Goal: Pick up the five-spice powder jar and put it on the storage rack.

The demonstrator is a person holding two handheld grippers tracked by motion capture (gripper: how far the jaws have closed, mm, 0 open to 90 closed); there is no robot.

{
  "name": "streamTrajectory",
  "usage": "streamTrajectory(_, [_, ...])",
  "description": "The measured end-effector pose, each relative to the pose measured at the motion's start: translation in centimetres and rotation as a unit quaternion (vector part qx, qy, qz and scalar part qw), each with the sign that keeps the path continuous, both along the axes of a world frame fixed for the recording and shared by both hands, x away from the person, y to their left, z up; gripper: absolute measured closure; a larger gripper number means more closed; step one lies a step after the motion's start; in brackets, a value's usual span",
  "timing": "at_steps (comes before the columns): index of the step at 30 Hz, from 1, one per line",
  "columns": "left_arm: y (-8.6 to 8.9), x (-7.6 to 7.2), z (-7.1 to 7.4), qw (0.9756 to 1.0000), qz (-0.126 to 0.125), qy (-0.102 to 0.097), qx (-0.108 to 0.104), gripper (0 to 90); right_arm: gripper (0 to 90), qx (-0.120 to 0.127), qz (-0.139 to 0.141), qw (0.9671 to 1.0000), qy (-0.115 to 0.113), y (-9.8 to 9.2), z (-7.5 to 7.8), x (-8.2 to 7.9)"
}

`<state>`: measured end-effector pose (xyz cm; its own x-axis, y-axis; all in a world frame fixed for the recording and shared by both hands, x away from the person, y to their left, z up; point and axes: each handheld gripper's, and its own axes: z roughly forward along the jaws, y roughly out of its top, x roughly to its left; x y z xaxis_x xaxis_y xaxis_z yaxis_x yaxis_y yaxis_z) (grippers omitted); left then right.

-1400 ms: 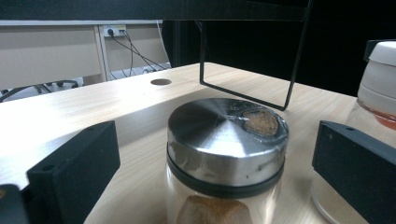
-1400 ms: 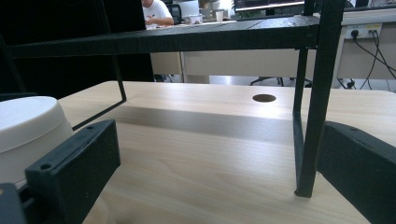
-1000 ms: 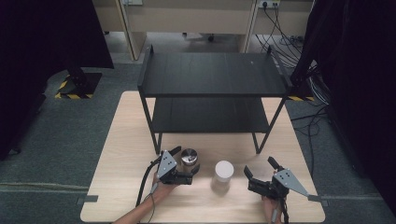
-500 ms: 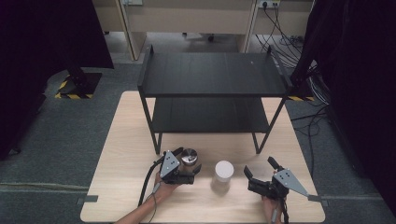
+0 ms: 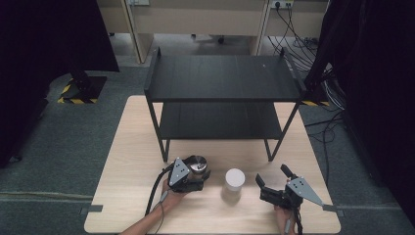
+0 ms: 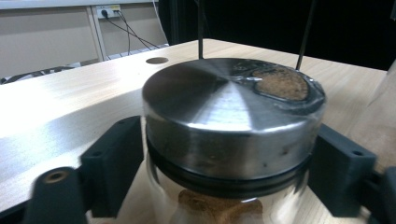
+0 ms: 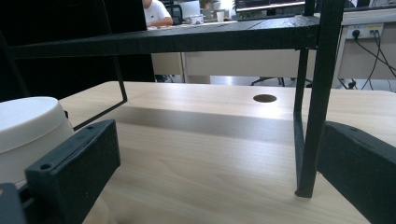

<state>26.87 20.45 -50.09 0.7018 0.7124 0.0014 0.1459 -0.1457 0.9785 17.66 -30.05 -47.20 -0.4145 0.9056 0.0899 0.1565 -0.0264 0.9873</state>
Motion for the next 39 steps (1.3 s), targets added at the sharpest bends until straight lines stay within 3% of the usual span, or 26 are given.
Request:
streamTrajectory(3, [-0.1, -0.1, 0.1, 1.0000, 0.000, -0.002, 0.004, 29.8, 0.3, 0.000, 0.000, 1.0000, -0.001, 0.0, 0.0, 0.0])
streamTrajectory(16, [0.1, 0.0, 0.0, 0.9999, -0.006, -0.008, 0.004, 30.6, 0.3, 0.001, 0.003, 1.0000, -0.003, -0.1, -0.1, 0.0])
streamTrajectory(27, [0.9, -0.4, 0.8, 0.9996, -0.006, -0.015, -0.022, 30.7, 0.3, 0.002, 0.004, 1.0000, -0.004, -0.1, -0.1, 0.0])
streamTrajectory(39, [1.9, -0.7, 2.4, 0.9992, -0.007, -0.018, -0.036, 30.7, 0.3, 0.001, 0.004, 1.0000, -0.004, -0.1, -0.1, 0.0])
